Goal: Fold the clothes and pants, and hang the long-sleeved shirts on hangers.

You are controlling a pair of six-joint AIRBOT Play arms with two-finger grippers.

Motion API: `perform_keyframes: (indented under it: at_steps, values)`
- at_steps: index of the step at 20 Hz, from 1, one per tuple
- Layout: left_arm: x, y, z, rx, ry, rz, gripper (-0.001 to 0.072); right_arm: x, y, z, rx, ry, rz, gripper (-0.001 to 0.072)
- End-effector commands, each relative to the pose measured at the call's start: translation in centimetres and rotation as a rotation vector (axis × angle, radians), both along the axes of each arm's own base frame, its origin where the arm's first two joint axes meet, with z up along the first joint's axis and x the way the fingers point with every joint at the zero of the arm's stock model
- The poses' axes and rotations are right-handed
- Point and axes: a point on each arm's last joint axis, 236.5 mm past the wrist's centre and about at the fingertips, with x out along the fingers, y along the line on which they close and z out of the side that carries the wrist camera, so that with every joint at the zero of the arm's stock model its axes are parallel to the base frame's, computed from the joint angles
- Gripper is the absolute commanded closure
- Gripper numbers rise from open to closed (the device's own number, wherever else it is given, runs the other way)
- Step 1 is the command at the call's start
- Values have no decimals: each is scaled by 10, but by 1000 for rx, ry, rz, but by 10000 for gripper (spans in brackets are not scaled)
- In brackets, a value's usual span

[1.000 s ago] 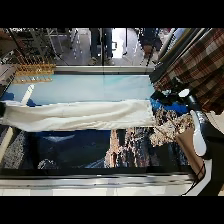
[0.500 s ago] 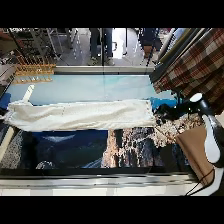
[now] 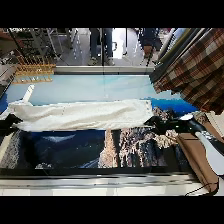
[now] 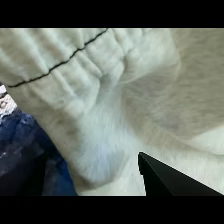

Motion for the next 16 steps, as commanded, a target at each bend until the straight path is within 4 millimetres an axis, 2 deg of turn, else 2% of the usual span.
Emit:
perform_keyframes:
  at_steps: [1,2,3,4,5,6,7,8,9,10,12,14,16]
  values:
    - [11,-1,-21,-10,13,56,100,21,8,-25,-25,-6,-122,81]
    - [15,2,-23,-10,0,81,109,27,10,-28,-39,-16,-138,120]
    - [24,4,-22,-13,-30,114,225,32,10,-29,-56,-34,-153,181]
    - [32,7,-18,-17,-67,142,376,38,10,-27,-62,-52,-166,209]
    - [41,7,-13,-31,-105,173,520,44,12,-23,-69,-72,-168,289]
    - [48,7,-10,-40,-131,192,626,50,14,-18,-75,-91,-164,494]
    - [51,6,-7,-45,-142,196,682,54,17,-12,-79,-111,-149,556]
    - [49,2,-7,-45,-136,170,683,54,21,-6,-83,-127,-106,652]
    - [44,-1,-7,-39,-117,113,684,48,26,-3,-90,-124,-42,683]
    - [31,-3,-9,-35,-74,47,685,35,29,-2,-116,-103,49,684]
    - [-16,10,-17,2,87,-56,686,-11,26,-8,-200,-15,261,685]
    - [-79,38,-20,92,289,-117,686,-62,22,-7,-231,97,429,685]
    - [-138,69,-15,183,479,-152,686,-107,29,-2,-192,175,521,686]
